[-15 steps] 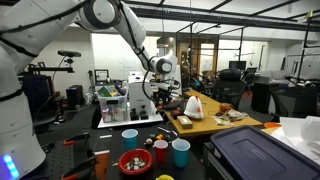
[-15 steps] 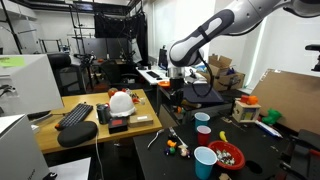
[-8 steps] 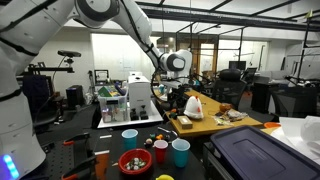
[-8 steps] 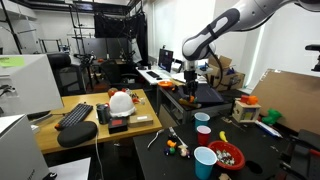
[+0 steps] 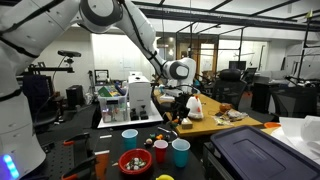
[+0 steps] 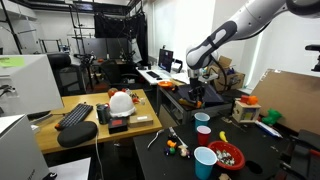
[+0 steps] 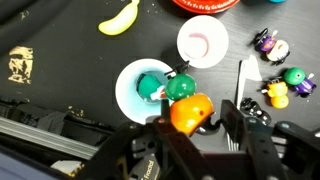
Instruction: Pick the orange and green object and put it in the blue cup
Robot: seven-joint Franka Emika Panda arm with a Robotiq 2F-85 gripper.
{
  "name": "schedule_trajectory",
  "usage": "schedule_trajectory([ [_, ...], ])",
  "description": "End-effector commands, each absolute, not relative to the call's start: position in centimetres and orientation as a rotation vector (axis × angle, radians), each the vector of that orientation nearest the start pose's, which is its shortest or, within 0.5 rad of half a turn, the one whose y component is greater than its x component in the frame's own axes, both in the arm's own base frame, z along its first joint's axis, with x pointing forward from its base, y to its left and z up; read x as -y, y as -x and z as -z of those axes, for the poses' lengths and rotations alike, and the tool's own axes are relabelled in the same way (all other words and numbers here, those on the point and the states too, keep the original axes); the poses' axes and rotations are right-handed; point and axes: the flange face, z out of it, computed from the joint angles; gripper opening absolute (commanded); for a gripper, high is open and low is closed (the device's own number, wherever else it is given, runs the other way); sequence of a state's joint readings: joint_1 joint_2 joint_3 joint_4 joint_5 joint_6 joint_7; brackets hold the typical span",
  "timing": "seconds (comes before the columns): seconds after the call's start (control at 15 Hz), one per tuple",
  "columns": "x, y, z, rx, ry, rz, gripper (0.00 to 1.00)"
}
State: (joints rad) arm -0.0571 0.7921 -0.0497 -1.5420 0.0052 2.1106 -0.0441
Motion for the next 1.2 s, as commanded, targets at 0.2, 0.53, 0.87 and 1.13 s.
schedule_trajectory([
  [0.2, 9.5, -67.7, -13.8, -0.243, 3.207, -0.362, 0.28],
  [0.53, 10.3, -68.5, -13.6, -0.286, 3.243, -0.316, 0.28],
  [0.87, 9.9, -68.5, -13.9, -0.272, 3.225, -0.319, 0.86],
  [1.13, 9.1, -68.0, -15.8, -0.217, 3.206, -0.301, 1.0],
])
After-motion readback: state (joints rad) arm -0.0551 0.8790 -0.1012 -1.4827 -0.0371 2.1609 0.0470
